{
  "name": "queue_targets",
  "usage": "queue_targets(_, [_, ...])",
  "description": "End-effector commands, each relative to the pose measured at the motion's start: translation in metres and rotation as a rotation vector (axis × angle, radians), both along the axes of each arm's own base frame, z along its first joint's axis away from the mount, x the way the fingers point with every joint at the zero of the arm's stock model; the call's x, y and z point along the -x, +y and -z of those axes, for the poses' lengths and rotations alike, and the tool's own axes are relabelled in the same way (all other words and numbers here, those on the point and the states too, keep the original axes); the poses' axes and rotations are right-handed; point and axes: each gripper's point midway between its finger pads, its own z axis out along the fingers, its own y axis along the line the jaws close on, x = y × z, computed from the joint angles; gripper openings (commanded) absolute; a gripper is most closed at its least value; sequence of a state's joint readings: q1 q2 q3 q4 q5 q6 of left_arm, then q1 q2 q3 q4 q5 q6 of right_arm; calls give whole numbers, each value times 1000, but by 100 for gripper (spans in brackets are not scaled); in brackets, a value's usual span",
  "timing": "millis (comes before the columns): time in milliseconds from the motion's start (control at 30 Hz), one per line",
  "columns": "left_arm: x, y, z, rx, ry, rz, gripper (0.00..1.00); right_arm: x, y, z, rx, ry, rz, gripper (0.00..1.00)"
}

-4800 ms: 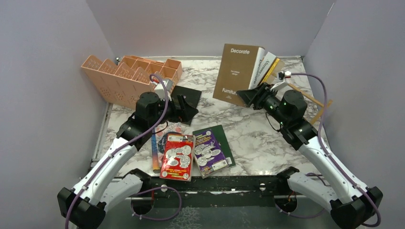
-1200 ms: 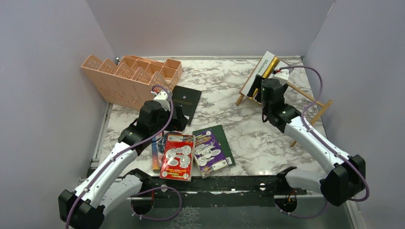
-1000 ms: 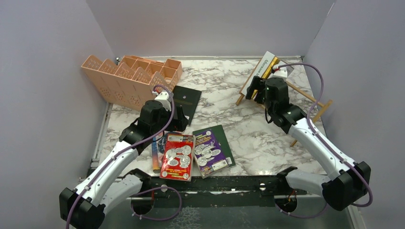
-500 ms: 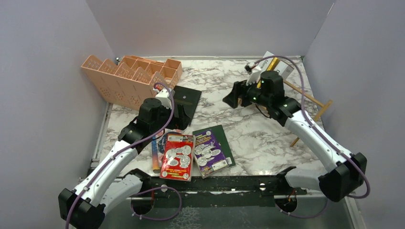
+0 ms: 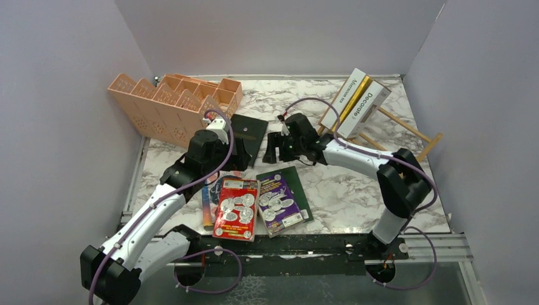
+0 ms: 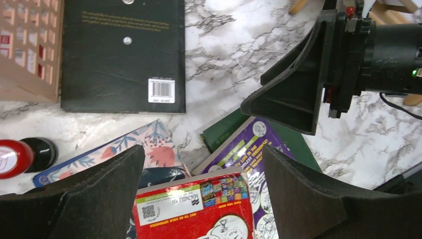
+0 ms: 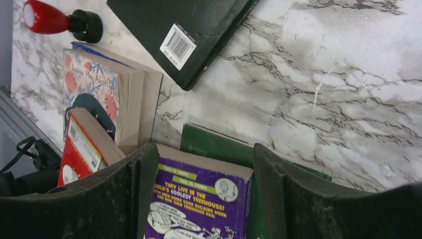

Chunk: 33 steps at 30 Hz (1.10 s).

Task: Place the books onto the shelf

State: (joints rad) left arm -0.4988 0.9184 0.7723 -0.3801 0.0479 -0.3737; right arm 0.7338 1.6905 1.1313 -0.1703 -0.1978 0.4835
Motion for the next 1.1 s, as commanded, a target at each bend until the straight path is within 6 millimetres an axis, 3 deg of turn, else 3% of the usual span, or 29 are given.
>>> queue_targets(0, [-2, 18, -7, -32, -5, -102, 88, -3, 46, -20, -147, -17, -64, 74])
queue_targets(167, [3, 28, -3, -26, 1, -156, 88, 21, 83, -27, -313, 44, -222, 75])
queue_targets(367, [5, 35, -6, -12, -4, -204, 88, 28, 116, -6, -315, 97, -285, 75])
queue_targets(533, [7, 35, -7, -3, 5, -207, 88, 27, 133, 14, -307, 145, -299, 73])
queue_targets(700, [9, 35, -6, 4, 12, -211, 88, 23, 136, 33, -293, 177, -249, 68])
queue_targets(767, [10, 35, -7, 13, 12, -213, 88, 24, 137, 38, -297, 194, -249, 60])
queue_targets(867, [11, 35, -6, 18, 15, -214, 88, 27, 138, 33, -343, 183, -253, 38])
queue_targets(967, [13, 33, -9, 29, 18, -200, 88, 21, 133, 16, -392, 125, -199, 17])
queue_targets(1067, [14, 32, -8, 37, 22, -201, 88, 3, 125, -1, -387, 11, -115, 2])
